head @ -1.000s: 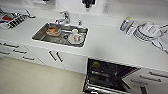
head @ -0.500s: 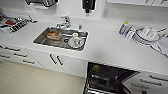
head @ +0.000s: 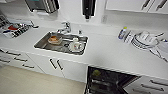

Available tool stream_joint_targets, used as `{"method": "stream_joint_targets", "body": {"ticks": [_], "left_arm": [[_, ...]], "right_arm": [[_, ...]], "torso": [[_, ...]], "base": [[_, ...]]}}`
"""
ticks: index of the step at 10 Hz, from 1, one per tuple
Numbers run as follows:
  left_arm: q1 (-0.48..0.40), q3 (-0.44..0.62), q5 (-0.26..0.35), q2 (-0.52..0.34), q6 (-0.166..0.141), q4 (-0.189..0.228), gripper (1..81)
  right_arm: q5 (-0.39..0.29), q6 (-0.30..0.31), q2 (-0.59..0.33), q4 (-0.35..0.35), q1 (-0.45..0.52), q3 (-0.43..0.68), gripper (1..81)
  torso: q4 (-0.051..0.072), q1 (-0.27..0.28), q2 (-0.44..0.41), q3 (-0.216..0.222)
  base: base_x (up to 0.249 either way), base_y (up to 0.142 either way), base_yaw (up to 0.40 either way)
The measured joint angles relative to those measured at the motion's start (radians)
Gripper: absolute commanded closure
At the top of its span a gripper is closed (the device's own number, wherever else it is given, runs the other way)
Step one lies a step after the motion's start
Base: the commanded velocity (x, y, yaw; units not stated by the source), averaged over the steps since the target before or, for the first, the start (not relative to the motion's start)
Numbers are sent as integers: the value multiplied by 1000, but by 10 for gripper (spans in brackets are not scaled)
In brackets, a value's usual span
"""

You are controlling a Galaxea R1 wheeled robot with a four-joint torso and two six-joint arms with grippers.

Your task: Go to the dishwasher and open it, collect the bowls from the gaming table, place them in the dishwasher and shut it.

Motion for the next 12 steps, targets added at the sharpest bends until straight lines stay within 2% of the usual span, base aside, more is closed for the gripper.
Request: {"method": "stream_joint_targets", "body": {"ticks": [9,12], "left_arm": [[14,-1,1,0,0,0,10],[24,-2,0,-1,0,0,10]], "right_arm": [[-6,-5,124,-8,-24,-147,10],[-25,0,140,-7,32,-152,10]], "torso": [[0,194,-308,2],[0,268,-424,2]], "base": [[0,0,0],[0,0,0]]}}
